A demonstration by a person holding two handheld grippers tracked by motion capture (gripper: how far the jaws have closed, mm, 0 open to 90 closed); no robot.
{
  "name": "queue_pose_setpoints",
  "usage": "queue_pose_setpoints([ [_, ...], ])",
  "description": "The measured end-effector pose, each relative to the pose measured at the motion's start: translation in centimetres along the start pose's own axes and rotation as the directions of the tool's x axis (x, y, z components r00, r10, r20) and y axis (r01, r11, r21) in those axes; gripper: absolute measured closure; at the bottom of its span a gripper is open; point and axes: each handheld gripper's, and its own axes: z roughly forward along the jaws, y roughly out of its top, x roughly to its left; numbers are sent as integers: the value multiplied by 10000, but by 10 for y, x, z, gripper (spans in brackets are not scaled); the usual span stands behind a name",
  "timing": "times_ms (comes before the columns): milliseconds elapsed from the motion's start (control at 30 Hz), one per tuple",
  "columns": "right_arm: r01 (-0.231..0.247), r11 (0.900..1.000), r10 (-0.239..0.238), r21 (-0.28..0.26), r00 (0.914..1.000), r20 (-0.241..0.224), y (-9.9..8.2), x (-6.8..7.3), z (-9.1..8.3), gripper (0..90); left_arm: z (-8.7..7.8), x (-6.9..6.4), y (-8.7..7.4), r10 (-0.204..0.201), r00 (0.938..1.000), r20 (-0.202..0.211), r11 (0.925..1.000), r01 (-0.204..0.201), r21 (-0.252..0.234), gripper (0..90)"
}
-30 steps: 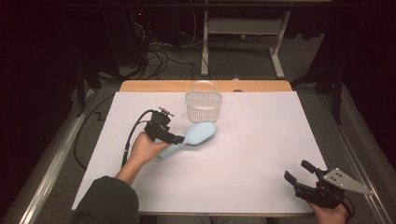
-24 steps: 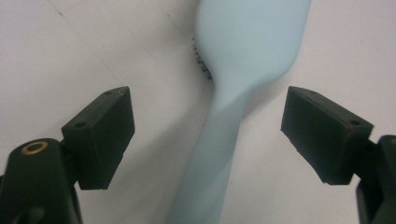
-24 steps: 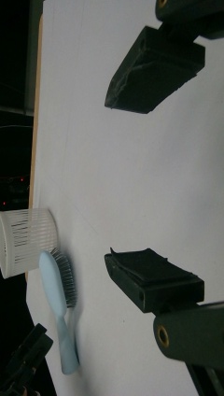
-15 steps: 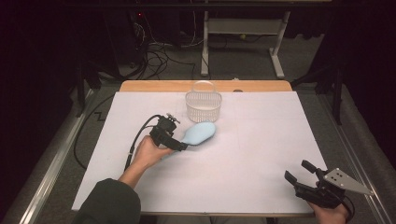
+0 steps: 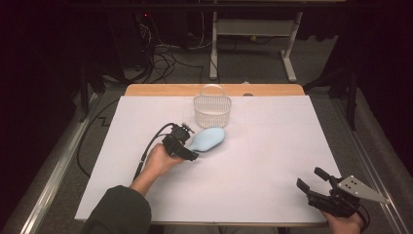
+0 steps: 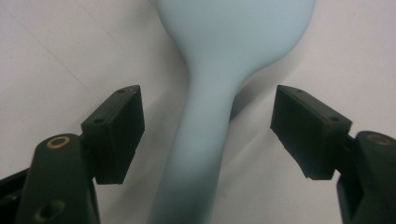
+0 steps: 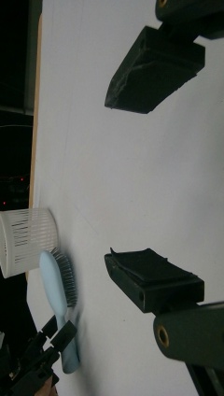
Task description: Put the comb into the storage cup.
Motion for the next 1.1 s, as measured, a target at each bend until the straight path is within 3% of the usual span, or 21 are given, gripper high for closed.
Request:
queue_pose_setpoints([
  [67, 24, 10000, -24, 11, 10000, 5, 0, 0, 0, 222, 1, -1, 1, 77, 9999, -129, 10000, -77, 1, 253],
  [533, -9, 10000, 9, -32, 10000, 18, 0, 0, 0, 222, 5, -2, 6, 335, 9994, 81, 9993, -336, 162, 478],
  [733, 21, 10000, -21, -7, 10000, 26, 0, 0, 0, 222, 6, -3, 6, 428, 9991, -42, 9990, -428, 124, 522],
  [1100, 65, 10000, -65, 47, 10000, 11, 0, 0, 0, 222, 4, -5, 5, 946, 9954, -174, 9951, -940, 306, 645],
])
